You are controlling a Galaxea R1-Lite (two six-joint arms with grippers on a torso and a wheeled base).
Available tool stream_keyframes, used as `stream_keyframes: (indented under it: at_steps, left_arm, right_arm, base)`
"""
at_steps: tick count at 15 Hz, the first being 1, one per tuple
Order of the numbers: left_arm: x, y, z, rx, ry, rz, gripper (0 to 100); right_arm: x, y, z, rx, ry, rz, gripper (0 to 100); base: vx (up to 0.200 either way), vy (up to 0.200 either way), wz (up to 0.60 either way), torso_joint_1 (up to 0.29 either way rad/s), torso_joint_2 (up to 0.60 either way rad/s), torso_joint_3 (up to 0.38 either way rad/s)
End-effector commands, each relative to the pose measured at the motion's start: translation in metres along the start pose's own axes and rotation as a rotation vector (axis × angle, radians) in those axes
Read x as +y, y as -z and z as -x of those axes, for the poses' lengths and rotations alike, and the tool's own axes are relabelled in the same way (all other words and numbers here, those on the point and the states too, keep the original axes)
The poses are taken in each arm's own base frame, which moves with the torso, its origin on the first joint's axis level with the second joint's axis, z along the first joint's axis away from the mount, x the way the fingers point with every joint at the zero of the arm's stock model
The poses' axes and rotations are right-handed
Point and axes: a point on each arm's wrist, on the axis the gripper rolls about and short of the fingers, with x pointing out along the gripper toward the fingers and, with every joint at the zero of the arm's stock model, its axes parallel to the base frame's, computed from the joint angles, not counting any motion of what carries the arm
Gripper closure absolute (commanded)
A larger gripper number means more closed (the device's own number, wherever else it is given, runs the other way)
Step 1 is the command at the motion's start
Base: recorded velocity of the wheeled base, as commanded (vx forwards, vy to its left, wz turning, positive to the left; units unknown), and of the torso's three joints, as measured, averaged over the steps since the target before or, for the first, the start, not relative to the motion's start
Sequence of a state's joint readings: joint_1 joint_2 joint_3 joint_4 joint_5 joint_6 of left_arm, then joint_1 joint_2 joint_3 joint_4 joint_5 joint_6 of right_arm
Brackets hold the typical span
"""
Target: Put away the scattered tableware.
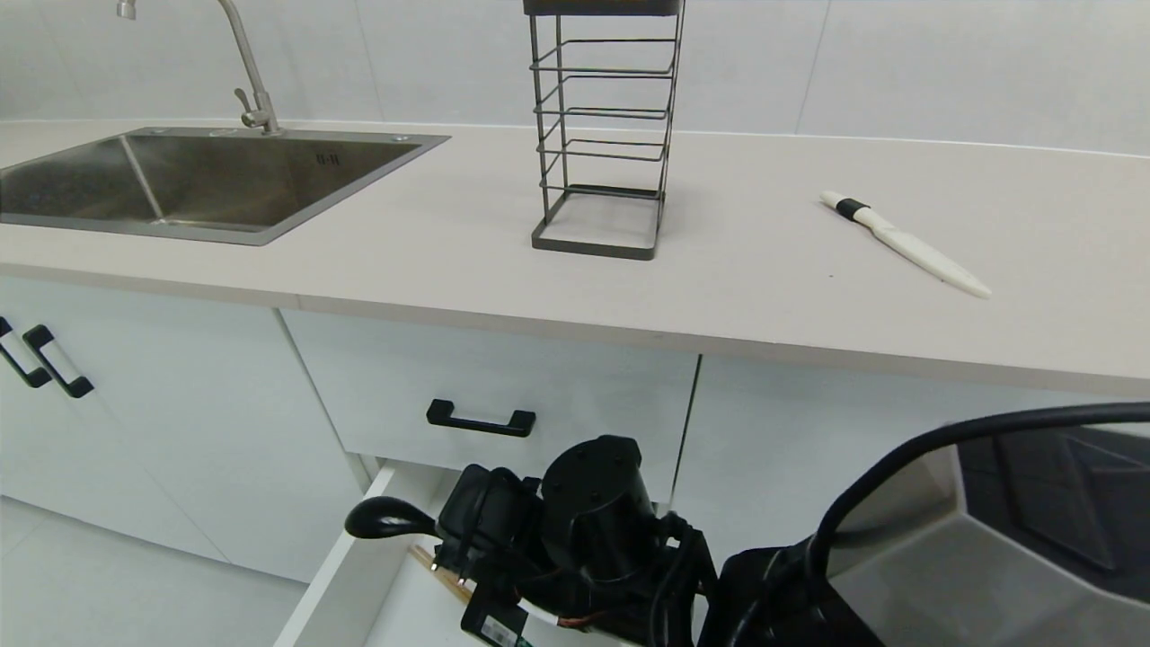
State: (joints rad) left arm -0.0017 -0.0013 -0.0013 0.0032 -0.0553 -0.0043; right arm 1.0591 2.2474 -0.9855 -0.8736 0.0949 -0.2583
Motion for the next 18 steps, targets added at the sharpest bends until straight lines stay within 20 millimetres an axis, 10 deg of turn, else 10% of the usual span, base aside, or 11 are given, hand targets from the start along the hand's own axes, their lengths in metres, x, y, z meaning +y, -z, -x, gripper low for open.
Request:
stream_keyframes:
  at_steps: [1,18]
  left_arm:
    - [0.000,0.000,0.000,0.001,0.000,0.000,0]
    - [0.000,0.000,0.000,0.001,0.000,0.000,0]
  right_arm:
    - [-0.001,0.021,-0.011,0.061,0.001,-0.010,100]
    - [-0.023,0.063,-0.073,0.191,0.020,-0.016,100]
  base:
    - [0.000,0.000,0.00,0.000,0.00,0.000]
    - [0.000,0.000,0.00,0.000,0.00,0.000]
